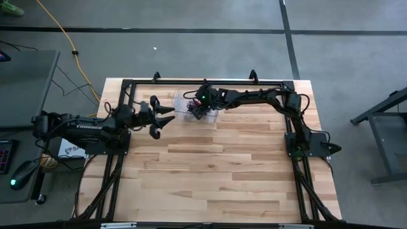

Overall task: Pick and place USB-C Cables
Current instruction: Return to Home Position

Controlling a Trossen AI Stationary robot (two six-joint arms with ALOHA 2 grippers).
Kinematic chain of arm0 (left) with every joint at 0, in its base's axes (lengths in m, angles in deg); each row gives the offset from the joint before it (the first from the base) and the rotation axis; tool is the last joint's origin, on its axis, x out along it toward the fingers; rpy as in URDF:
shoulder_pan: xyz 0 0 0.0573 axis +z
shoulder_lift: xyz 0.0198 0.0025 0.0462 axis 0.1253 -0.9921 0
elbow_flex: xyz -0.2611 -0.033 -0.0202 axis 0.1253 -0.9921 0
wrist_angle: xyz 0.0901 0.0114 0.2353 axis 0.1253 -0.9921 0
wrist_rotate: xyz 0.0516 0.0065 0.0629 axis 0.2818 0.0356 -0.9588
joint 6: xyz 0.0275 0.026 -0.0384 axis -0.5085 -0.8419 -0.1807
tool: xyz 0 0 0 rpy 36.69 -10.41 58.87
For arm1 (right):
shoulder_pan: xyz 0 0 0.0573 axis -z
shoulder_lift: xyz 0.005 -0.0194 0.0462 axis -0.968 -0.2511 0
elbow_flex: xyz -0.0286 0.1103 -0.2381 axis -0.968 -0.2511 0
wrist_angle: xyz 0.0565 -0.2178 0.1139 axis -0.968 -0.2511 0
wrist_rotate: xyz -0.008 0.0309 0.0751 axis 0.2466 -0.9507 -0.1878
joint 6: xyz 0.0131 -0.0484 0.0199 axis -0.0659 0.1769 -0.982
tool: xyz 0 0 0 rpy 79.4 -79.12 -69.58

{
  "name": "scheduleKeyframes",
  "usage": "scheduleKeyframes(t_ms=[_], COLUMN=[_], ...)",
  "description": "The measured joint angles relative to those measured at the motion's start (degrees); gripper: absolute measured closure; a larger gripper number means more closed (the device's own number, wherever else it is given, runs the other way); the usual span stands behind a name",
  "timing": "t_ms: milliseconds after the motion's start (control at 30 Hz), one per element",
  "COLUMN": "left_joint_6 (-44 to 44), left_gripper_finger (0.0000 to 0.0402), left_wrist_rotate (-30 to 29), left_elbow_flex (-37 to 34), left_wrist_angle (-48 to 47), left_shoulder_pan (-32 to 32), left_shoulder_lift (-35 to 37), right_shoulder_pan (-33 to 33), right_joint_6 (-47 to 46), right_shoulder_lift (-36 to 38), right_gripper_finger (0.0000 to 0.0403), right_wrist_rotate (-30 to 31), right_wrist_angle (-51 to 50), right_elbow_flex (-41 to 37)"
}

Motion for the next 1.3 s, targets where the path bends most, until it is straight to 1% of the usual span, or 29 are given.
scheduleKeyframes(t_ms=[133,200,300,333,433,500,633,700,733,900,1300], left_joint_6=[-1.9,-1.9,-2.0,-2.1,-2.0,-1.9,-1.9,-1.9,-1.9,-1.0,-1.8], left_gripper_finger=[0.0236,0.0236,0.024,0.0245,0.027,0.0294,0.0354,0.0386,0.0393,0.0396,0.0401], left_wrist_rotate=[-10.9,-14.1,-15.3,-16.6,-23.6,-26.6,-26.8,-26.8,-26.8,-26.9,-27.3], left_elbow_flex=[0.0,0.0,0.0,0.0,0.0,0.0,0.0,0.0,0.0,0.0,0.2], left_wrist_angle=[-9.3,-10.5,-10.1,-9.3,-6.0,-2.4,2.3,3.3,3.5,5.6,6.9], left_shoulder_pan=[0.1,0.1,0.0,0.0,0.1,0.1,0.1,0.1,0.1,0.1,0.1], left_shoulder_lift=[-2.2,-4.1,-8.4,-10.0,-15.1,-18.1,-22.7,-24.3,-24.8,-27.2,-32.3], right_shoulder_pan=[0.0,0.0,0.0,0.0,0.0,0.0,0.0,0.0,0.0,0.0,0.0], right_joint_6=[0.0,0.1,0.5,0.5,0.5,0.5,0.6,0.6,0.6,0.7,0.7], right_shoulder_lift=[0.0,0.1,0.1,0.1,0.1,0.1,0.1,0.1,0.1,0.1,0.2], right_gripper_finger=[0.0185,0.0185,0.0185,0.0185,0.0185,0.0185,0.0185,0.0185,0.0185,0.0185,0.0185], right_wrist_rotate=[0.0,0.0,0.0,0.0,0.0,0.0,0.0,0.0,0.0,0.1,0.1], right_wrist_angle=[0.0,0.0,0.0,0.0,0.0,0.0,0.0,0.0,0.0,0.0,0.1], right_elbow_flex=[0.0,0.0,0.0,0.0,0.0,0.0,0.0,0.0,0.0,0.0,0.0])
